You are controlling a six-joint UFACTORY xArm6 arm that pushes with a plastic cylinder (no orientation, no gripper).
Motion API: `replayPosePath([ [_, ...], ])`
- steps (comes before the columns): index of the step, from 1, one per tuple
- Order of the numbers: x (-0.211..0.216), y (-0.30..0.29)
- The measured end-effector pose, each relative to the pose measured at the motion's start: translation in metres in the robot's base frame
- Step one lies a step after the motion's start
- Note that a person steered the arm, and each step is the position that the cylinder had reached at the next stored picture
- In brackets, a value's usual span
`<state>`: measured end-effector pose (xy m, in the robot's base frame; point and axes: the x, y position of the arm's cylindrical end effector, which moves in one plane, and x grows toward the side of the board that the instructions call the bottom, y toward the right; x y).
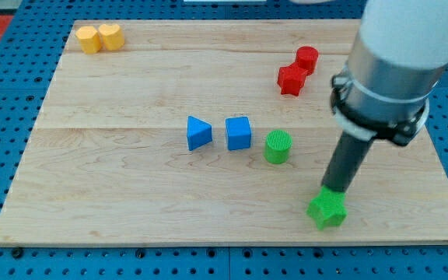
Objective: Push the green star closer to the green circle
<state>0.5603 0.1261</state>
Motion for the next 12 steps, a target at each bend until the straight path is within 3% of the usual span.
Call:
replayPosePath([
  [1, 0.014, 0.009],
  [2, 0.026, 0.074],
  [3, 0.058, 0.073],
  [5, 0.057, 0.067],
  [8, 0.058, -0.028],
  [11, 0.054, -0.209],
  [12, 0.018, -0.178],
])
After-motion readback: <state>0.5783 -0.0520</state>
